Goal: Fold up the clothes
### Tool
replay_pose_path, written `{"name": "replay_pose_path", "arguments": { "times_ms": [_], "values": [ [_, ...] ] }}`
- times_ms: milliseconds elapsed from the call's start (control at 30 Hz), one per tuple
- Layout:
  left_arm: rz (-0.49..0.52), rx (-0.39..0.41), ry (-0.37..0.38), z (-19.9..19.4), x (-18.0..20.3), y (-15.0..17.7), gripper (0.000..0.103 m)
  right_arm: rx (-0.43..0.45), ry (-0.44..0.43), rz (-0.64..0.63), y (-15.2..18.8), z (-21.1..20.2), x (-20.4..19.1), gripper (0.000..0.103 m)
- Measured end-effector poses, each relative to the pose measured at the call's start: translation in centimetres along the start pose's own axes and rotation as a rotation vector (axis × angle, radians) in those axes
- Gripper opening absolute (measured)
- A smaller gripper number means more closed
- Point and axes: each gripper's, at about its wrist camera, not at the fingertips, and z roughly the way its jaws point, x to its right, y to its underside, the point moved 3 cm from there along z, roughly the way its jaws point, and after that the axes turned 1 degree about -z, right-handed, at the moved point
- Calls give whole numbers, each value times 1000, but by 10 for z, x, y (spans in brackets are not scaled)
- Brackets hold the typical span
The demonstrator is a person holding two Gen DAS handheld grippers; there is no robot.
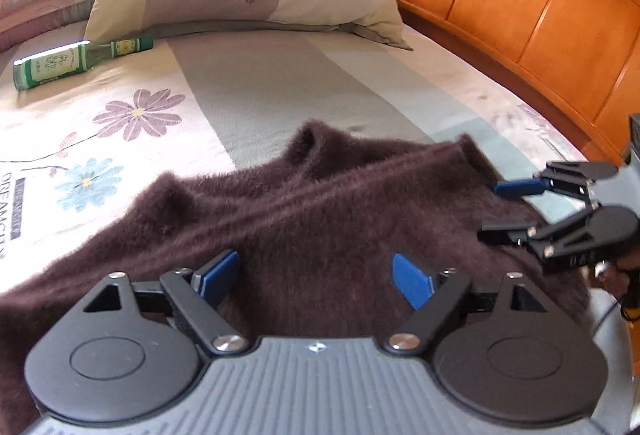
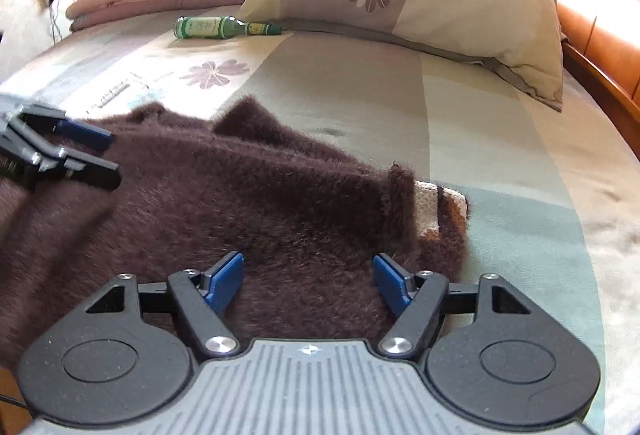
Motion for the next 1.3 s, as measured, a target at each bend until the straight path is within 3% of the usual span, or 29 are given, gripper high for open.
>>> {"name": "replay_pose_path", "arguments": {
  "times_ms": [133,233,367,467,567,733,800,900,1167,1300],
  "values": [
    [-17,13,-60,-37,-13,21,84,42,-47,19,3,-23,-16,84],
    [-58,18,-85,-58,-27,42,85,26,-75,4,15,-27,-30,89],
    [-130,-30,-214,-65,-59,71,84,29,-76,13,13,-28,-39,90],
    [-181,14,-174,-81,-63,70,84,31,-76,21,11,-29,-46,90],
    [-155,42,-157,-84,-53,66,85,33,-77,28,9,-29,-53,93],
    [-153,22,-101,-72,-43,73,86,0,-50,-13,5,-6,-76,95],
    [-163,20,-94,-72,-46,77,86,-16,-45,27,9,4,-74,103],
    [-178,17,-85,-71,-49,82,86,-8,-57,113,15,9,-64,103],
    [-131,46,-49,-47,-38,33,88,10,-52,109,20,6,-65,103],
    [-164,-36,-104,-8,-46,23,88,27,-58,104,23,5,-64,103]
  ]
}}
